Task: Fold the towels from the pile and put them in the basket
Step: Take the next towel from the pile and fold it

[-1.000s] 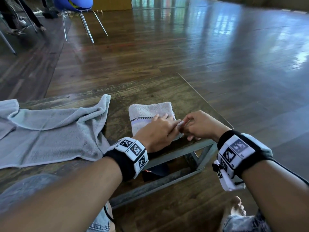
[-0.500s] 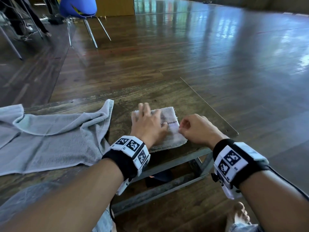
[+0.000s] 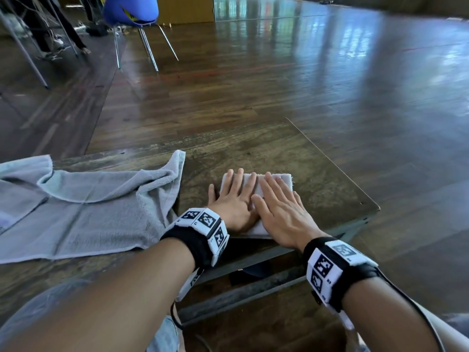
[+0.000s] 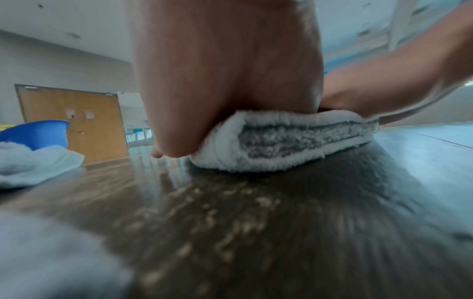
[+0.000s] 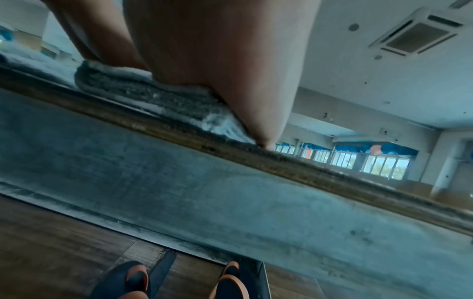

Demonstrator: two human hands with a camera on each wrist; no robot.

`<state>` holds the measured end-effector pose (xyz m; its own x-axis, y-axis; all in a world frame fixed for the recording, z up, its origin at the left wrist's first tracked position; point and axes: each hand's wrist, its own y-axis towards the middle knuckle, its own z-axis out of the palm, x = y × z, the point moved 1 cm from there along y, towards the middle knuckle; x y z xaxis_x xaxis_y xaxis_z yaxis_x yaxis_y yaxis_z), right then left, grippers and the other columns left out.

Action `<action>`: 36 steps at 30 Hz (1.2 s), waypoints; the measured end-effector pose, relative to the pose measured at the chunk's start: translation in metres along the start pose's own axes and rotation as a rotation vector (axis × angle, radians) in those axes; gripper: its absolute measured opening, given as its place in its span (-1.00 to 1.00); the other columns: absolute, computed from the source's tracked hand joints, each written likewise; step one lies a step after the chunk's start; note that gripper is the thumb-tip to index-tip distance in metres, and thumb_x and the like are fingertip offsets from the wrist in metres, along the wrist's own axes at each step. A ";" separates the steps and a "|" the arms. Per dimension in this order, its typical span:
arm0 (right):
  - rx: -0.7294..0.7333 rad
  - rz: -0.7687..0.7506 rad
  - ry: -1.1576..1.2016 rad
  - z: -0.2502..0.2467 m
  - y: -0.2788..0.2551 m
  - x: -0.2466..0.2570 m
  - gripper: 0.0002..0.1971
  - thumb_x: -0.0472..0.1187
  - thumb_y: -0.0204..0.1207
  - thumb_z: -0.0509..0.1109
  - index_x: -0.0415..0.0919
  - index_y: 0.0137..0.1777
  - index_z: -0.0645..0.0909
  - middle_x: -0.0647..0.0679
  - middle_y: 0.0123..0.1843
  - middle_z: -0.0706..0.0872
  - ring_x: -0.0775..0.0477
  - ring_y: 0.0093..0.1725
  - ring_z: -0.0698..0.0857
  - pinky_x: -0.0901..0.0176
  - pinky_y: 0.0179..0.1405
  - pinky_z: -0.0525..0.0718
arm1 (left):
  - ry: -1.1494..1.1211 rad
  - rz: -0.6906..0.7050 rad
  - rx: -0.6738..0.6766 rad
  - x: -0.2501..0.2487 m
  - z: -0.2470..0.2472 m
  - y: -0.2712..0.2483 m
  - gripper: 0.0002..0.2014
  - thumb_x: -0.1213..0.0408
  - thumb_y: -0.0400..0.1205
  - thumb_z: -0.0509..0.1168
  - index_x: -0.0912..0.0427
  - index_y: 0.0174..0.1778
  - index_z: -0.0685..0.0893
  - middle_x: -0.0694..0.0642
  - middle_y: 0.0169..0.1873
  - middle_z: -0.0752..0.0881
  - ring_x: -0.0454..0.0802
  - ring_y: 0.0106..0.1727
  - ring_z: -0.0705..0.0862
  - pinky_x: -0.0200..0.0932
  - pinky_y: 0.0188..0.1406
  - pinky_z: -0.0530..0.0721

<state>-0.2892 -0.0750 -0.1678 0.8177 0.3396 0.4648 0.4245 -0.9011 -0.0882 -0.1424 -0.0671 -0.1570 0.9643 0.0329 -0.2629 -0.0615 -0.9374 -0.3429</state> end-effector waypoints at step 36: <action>0.013 0.307 -0.009 -0.006 -0.012 -0.025 -0.30 0.23 0.75 -0.26 -0.01 0.77 -0.37 0.16 0.81 -0.26 0.13 0.75 -0.35 -0.06 0.73 -0.36 | -0.235 -0.221 -0.094 0.026 0.004 0.000 -0.34 -0.12 0.79 -0.26 0.08 0.73 -0.35 -0.04 0.73 -0.35 -0.12 0.72 -0.36 0.08 0.68 -0.42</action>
<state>-0.3169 -0.0740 -0.1729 0.9119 0.0542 0.4069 0.1617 -0.9585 -0.2347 -0.1180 -0.0648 -0.1670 0.8652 0.3076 -0.3961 0.1768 -0.9262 -0.3330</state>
